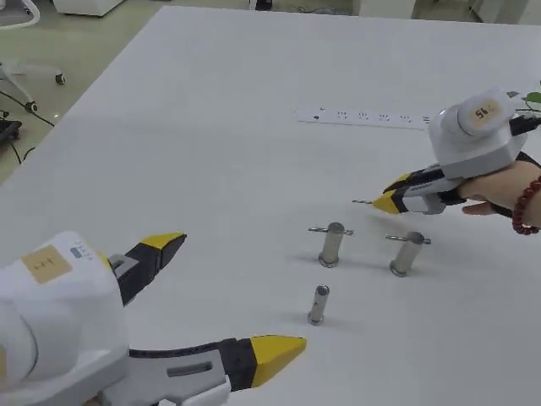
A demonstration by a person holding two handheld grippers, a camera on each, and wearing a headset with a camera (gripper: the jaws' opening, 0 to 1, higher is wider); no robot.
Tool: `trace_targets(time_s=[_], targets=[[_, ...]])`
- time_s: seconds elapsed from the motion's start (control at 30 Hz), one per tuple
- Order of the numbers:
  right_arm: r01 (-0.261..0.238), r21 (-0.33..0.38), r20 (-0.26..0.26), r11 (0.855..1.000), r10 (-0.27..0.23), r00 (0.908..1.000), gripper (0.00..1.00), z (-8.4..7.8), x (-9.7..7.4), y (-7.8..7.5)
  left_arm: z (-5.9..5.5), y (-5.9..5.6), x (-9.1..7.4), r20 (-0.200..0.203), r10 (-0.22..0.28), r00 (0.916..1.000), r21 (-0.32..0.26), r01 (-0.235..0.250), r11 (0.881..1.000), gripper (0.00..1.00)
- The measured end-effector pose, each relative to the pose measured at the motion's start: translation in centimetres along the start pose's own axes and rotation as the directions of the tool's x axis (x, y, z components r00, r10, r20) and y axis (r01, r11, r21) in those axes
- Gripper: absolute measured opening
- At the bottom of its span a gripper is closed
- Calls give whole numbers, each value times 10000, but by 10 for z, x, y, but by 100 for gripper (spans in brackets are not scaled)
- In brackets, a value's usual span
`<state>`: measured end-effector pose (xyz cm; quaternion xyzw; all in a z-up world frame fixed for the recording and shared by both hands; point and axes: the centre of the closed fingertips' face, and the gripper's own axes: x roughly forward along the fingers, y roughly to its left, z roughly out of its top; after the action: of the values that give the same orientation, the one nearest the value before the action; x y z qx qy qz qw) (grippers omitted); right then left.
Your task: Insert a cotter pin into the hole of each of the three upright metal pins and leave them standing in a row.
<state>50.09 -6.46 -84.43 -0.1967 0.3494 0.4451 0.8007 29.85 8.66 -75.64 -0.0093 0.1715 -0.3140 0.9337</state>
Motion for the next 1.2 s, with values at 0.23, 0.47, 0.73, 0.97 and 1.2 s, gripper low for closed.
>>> trace_targets(time_s=[0.23,0.47,0.73,0.97,1.2], targets=[[-217,-122,-198,9997,214,9996,18,-3,12,-5,-8,4,4,-420,120,9990,118,-115,9999,98],[-464,-453,-427,9979,445,9981,15,-8,17,-5,-9,3,8,-486,59,9988,158,-51,9999,97],[-882,-1869,-1088,9784,686,9917,11,-9,20,-2,-11,3,8,-608,28,9981,258,-13,9997,95],[-1473,-2180,-1760,9648,1096,9783,7,-8,23,1,-13,4,7,-692,26,9976,228,-10,9997,94],[-1465,-2140,-2155,9658,996,9714,5,-7,24,-2,-14,1,7,-776,-73,9970,293,96,9995,93]])
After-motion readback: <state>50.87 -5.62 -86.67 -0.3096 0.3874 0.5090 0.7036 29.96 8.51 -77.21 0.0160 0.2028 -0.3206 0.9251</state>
